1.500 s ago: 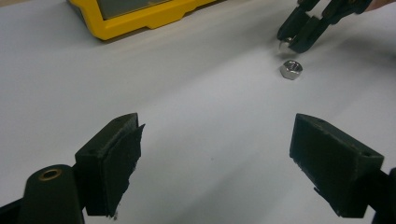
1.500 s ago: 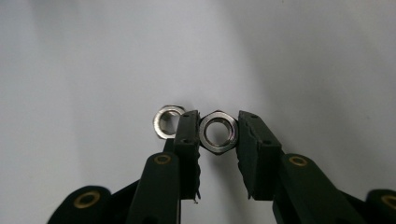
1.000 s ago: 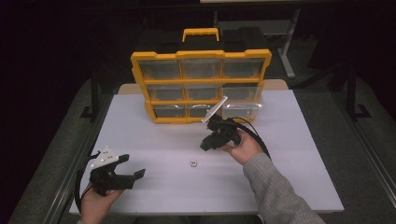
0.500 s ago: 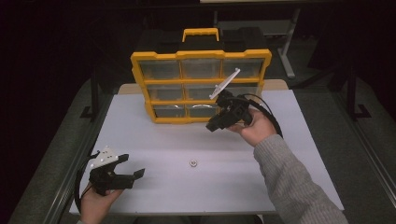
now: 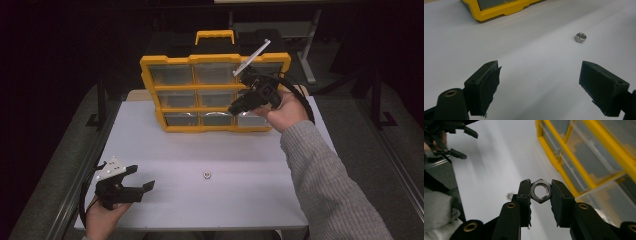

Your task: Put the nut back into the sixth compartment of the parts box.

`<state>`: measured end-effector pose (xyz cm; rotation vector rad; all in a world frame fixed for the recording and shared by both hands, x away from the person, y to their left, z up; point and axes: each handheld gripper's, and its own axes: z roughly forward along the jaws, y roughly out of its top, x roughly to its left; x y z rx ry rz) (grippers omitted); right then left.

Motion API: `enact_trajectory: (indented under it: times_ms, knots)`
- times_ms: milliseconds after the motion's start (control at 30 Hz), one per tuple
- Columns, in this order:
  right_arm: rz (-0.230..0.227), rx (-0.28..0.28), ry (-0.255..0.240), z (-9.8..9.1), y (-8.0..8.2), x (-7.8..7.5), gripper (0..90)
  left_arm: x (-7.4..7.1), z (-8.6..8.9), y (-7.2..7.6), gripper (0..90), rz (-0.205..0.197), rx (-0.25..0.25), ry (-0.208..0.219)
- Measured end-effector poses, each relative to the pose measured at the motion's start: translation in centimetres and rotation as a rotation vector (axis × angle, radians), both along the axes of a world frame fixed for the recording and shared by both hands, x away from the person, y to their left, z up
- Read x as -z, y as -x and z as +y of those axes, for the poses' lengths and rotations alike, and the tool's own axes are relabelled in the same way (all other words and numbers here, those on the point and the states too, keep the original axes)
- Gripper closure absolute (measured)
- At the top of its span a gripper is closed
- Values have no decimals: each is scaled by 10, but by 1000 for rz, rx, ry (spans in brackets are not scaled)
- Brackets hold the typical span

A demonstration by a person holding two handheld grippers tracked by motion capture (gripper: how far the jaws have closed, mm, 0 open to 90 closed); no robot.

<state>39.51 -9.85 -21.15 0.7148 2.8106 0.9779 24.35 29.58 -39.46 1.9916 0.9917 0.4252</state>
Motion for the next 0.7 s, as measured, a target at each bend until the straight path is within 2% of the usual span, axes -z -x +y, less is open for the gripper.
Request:
enact_trajectory:
  times_ms: [133, 333, 500, 700]
  knots:
    - [-6, 43, 7, -11, -6, -4, 691, 0, 0, 0, 164, -1, 0, 3]
    - [2, 113, 4, -29, -18, -2, 691, 1, -1, -1, 164, -6, 2, 2]
    - [-2, 166, 15, -40, -27, 2, 690, 1, -2, 0, 163, -8, 3, 2]
    - [15, 218, 19, -48, -36, 11, 690, 2, -1, -1, 164, -7, 3, 1]
